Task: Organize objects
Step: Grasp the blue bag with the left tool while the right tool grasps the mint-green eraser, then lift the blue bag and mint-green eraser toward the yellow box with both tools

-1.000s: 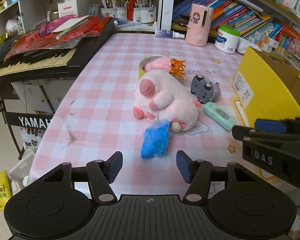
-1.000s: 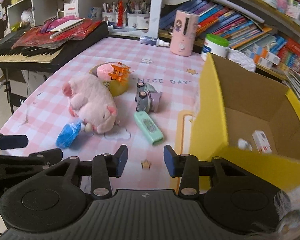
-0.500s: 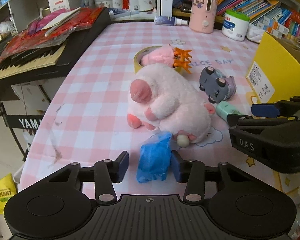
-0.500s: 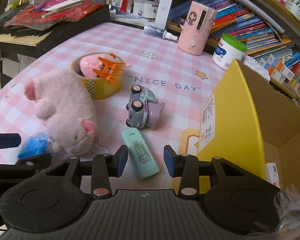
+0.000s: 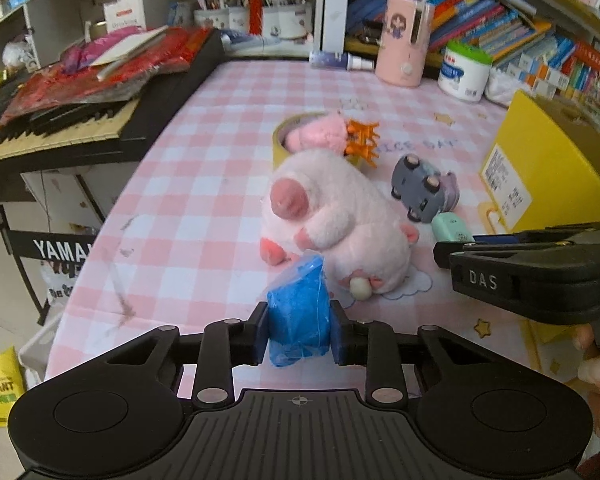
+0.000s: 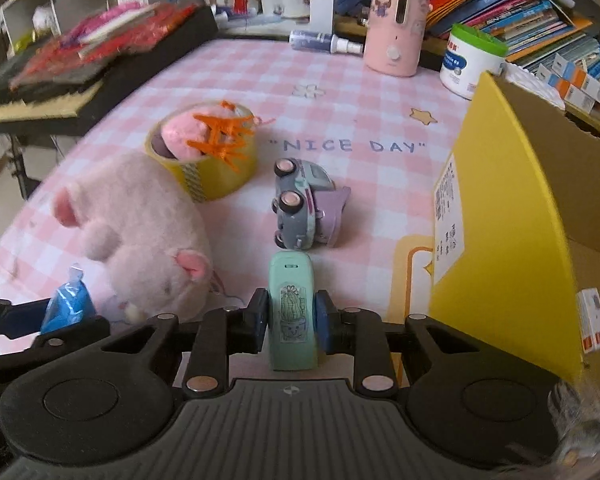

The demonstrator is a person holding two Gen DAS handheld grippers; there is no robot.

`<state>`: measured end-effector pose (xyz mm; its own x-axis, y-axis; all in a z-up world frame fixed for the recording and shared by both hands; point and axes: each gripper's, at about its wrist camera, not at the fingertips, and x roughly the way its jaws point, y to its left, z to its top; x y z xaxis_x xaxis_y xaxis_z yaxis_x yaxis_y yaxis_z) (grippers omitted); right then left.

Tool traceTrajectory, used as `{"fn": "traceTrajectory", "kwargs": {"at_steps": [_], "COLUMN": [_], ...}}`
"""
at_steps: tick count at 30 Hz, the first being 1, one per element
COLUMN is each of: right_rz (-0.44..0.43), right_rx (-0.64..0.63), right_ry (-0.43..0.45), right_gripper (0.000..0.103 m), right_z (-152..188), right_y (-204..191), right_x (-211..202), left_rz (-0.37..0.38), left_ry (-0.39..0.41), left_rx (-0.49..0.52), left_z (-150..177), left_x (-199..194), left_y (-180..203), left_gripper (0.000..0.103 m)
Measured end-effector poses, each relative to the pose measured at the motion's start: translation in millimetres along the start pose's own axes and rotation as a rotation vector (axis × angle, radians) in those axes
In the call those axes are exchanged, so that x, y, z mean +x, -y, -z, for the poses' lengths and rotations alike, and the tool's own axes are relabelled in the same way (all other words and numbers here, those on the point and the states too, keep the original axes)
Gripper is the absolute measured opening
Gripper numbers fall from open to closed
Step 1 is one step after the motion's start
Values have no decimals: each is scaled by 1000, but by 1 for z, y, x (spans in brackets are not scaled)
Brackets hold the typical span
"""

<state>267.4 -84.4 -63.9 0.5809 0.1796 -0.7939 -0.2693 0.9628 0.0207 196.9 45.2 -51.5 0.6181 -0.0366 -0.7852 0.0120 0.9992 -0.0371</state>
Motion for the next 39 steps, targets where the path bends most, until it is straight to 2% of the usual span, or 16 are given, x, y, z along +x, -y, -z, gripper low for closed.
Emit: {"fn": "traceTrajectory", "kwargs": {"at_steps": [7,12,27,39], "right_rz": [-24,-16,46,121], "right_rx": [-7,6,91,204], "right_ry": [78,94,123,133], "right_gripper": [23,23,23,23], "right_z": [8,22,89,143], "right_y": [-8,-11,-33,-32], "right_x": [-46,-75,-140,-178], "left_rz": [46,91,198,294], "left_ry": [78,103,118,102], "left_rx": [-14,13,93,194], "left_z": [3,17,66,100], "left_x": [-35,-58,-109,-133], "left_y": [-4,-2,-5,14], "left_gripper": [28,28,27,27]}}
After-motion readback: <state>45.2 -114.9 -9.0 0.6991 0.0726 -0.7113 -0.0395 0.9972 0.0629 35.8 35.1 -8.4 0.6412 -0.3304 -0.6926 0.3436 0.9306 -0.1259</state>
